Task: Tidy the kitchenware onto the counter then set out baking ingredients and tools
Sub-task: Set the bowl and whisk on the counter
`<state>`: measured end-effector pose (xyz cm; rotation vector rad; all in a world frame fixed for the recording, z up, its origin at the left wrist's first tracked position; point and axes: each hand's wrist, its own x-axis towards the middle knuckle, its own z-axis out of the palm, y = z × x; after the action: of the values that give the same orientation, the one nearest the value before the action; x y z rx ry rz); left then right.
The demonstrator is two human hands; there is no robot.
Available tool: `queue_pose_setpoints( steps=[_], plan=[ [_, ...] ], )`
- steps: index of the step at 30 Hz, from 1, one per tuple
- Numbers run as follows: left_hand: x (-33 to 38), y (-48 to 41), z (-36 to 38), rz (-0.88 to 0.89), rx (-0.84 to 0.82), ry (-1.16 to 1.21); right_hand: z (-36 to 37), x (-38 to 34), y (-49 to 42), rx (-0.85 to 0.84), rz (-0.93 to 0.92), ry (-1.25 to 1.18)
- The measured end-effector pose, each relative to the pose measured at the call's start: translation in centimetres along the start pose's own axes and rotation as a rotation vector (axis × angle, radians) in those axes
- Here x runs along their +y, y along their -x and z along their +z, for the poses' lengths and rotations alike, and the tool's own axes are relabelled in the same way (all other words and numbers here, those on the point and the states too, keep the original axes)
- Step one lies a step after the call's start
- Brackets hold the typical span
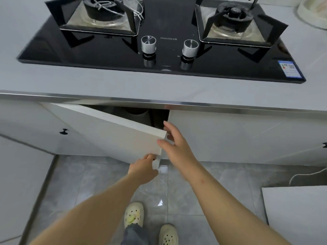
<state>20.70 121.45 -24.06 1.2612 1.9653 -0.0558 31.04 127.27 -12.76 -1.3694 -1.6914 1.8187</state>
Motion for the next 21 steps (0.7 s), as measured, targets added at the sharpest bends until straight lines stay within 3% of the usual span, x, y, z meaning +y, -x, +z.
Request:
queue_pose_setpoints(
  steps=[3,6,10,12,14,16,18,21],
  plan=[
    [0.3,-0.2,-0.2,0.000,-0.020,-0.010,0.1,-1.1,-0.5,-0.053,-0.046,0.040],
    [0.7,0.8,-0.7,-0.001,0.053,0.244,-0.2,-1.2,-0.5,0.022,-0.082,0.086],
    [1.9,5.7,-3.2,-0.031,0.682,0.709,-0.2,-1.3,-0.4,0.059,-0.035,0.053],
    [2.6,8.0,-5.3,0.002,0.891,0.726,0.0,-1.5,-0.2,0.059,0.005,0.053],
    [3.2,9.0,-7.0,0.065,0.909,0.480,0.1,-1.8,0.3,0.051,0.034,0.065],
    [3.3,9.2,-7.9,0.047,0.797,0.224,-0.1,-2.1,0.9,0.058,0.042,0.076],
    [3.0,9.1,-8.2,-0.016,0.678,0.138,-0.2,-2.2,1.5,0.067,0.041,0.090],
    [2.6,9.9,-8.1,-0.054,0.635,0.090,0.1,-2.4,2.7,0.069,0.044,0.130]
  ],
)
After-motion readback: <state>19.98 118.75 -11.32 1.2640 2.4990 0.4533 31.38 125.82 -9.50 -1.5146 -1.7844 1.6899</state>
